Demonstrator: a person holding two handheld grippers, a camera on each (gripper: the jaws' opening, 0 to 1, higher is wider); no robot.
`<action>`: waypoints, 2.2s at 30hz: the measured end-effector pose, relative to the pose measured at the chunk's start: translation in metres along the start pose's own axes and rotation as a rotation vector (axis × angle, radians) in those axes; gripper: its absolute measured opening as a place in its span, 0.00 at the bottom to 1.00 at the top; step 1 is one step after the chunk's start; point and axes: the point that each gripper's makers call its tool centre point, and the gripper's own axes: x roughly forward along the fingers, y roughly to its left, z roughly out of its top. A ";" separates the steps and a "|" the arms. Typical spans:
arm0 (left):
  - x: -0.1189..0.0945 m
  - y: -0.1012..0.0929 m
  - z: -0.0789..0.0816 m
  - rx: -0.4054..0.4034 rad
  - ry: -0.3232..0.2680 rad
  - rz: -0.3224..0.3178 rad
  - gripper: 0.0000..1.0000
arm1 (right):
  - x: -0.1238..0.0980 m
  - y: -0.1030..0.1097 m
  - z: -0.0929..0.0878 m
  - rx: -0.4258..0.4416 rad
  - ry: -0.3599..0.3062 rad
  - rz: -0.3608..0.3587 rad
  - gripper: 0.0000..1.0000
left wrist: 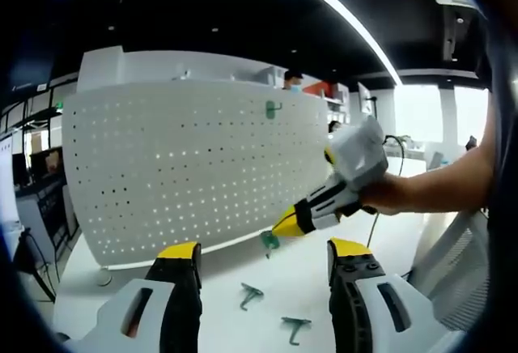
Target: Insert the hook assembly into the mounting plate slot until the hook locks in place.
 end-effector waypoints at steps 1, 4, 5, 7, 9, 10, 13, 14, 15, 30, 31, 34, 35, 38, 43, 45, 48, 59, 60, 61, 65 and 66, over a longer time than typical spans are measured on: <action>0.000 0.000 0.000 0.002 0.001 0.001 0.64 | -0.001 0.001 0.003 0.000 -0.008 0.001 0.00; 0.000 0.000 0.000 0.005 0.000 0.004 0.64 | -0.005 0.004 0.010 -0.003 -0.025 0.004 0.00; 0.000 0.000 0.000 0.006 -0.001 0.005 0.64 | -0.007 0.005 0.013 -0.005 -0.033 0.005 0.00; 0.000 0.001 0.001 0.007 -0.004 0.009 0.63 | -0.010 0.008 0.017 -0.010 -0.044 0.007 0.00; 0.000 0.001 0.001 0.008 -0.004 0.010 0.62 | -0.013 0.009 0.021 -0.009 -0.054 0.005 0.00; 0.000 0.001 0.001 0.009 -0.004 0.010 0.62 | -0.015 0.010 0.023 -0.007 -0.059 0.004 0.00; 0.000 0.000 0.001 0.012 -0.004 0.009 0.61 | -0.020 0.012 0.029 -0.004 -0.078 0.006 0.00; 0.000 0.000 0.001 0.013 -0.004 0.009 0.61 | -0.022 0.013 0.032 -0.002 -0.085 0.006 0.00; 0.000 0.000 0.001 0.012 -0.004 0.010 0.60 | -0.023 0.013 0.033 -0.002 -0.090 0.006 0.00; 0.006 -0.001 0.029 0.040 -0.046 0.009 0.56 | -0.044 0.016 0.061 0.031 -0.169 0.011 0.00; 0.007 -0.001 0.030 0.044 -0.047 0.008 0.56 | -0.045 0.015 0.062 0.034 -0.173 0.010 0.00; 0.010 -0.003 0.034 0.054 -0.051 0.001 0.54 | -0.050 0.014 0.069 0.041 -0.191 0.008 0.00; 0.011 -0.003 0.036 0.055 -0.052 0.000 0.54 | -0.051 0.014 0.070 0.043 -0.195 0.007 0.00; 0.014 -0.004 0.041 0.053 -0.063 -0.008 0.52 | -0.055 0.013 0.074 0.050 -0.207 0.007 0.00; 0.018 -0.006 0.048 0.050 -0.085 -0.017 0.50 | -0.062 0.012 0.080 0.083 -0.233 0.016 0.00; 0.019 -0.006 0.050 0.046 -0.091 -0.018 0.49 | -0.064 0.013 0.082 0.094 -0.238 0.022 0.00; 0.020 -0.006 0.050 0.040 -0.095 -0.020 0.47 | -0.065 0.015 0.084 0.109 -0.248 0.029 0.00; 0.027 -0.009 0.053 0.049 -0.101 -0.045 0.43 | -0.068 0.017 0.088 0.175 -0.269 0.058 0.00; 0.028 -0.009 0.053 0.050 -0.102 -0.047 0.42 | -0.068 0.017 0.088 0.177 -0.271 0.059 0.00; 0.029 -0.009 0.054 0.053 -0.102 -0.049 0.42 | -0.068 0.017 0.088 0.177 -0.271 0.059 0.00; 0.032 -0.011 0.055 0.070 -0.101 -0.055 0.39 | -0.070 0.017 0.090 0.184 -0.279 0.065 0.00; 0.033 -0.012 0.055 0.072 -0.102 -0.058 0.38 | -0.070 0.018 0.090 0.184 -0.279 0.066 0.00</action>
